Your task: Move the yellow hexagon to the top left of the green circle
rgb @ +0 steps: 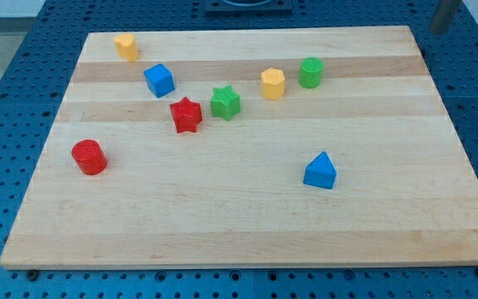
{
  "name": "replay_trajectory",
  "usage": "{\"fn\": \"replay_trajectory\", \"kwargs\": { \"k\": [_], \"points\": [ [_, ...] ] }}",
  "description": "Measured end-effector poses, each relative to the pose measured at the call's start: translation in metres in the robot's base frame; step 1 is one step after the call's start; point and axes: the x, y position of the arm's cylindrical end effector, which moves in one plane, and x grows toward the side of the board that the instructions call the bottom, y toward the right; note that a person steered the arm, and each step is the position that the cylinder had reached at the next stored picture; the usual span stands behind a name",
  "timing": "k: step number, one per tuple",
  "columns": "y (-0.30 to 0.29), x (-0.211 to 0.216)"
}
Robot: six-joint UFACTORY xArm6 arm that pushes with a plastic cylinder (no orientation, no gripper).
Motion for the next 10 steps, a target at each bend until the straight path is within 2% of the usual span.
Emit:
{"fn": "replay_trajectory", "kwargs": {
  "k": [1, 2, 3, 4, 6, 8, 10],
  "points": [
    [-0.015, 0.026],
    [-0.048, 0.091],
    [-0.082, 0.190],
    [-0.085, 0.224],
    [-0.092, 0.221],
    [-0.136, 0.195],
    [-0.187, 0.195]
  ]
}}
